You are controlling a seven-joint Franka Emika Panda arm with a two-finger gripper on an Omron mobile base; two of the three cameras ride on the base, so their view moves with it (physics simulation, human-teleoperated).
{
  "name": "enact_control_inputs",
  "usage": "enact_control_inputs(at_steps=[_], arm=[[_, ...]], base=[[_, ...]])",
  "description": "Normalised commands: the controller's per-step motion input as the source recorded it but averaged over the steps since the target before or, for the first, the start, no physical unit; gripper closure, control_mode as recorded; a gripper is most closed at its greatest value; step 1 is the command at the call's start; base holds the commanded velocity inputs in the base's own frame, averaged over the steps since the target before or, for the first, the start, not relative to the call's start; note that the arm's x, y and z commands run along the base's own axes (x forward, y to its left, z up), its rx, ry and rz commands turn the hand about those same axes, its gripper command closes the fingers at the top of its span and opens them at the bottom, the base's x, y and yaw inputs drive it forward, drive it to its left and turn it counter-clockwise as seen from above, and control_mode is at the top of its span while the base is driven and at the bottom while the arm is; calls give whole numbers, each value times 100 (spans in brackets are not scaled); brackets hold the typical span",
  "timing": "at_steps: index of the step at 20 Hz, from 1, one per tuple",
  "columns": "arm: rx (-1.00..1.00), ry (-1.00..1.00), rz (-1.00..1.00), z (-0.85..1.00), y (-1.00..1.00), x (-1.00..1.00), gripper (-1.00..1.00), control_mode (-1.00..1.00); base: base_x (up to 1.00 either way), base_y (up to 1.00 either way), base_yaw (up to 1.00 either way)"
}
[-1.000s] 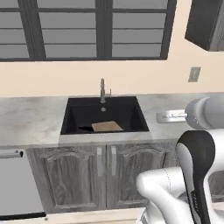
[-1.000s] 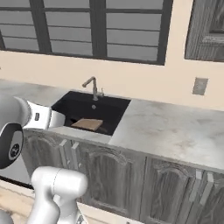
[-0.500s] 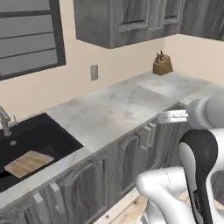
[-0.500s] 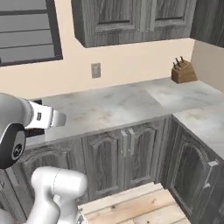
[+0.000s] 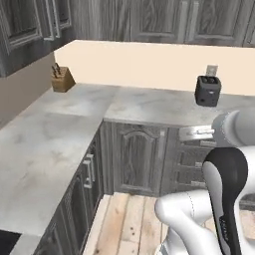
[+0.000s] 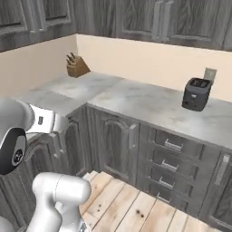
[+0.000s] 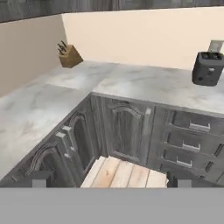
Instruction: Move the cutting board and knife to the sink. Then move spray from the cabinet to the counter.
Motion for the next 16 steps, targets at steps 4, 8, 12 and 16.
enact_control_inputs(at_steps=[4, 8, 12, 16], arm=[[0, 0, 0, 0, 0, 0, -100, 100], [0, 0, 0, 0, 0, 0, -100, 100], [0, 0, 0, 0, 0, 0, -100, 100], [0, 0, 0, 0, 0, 0, -100, 100]], base=[[0, 2, -100], [0, 2, -100], [0, 6, -100], [15, 42, -91]])
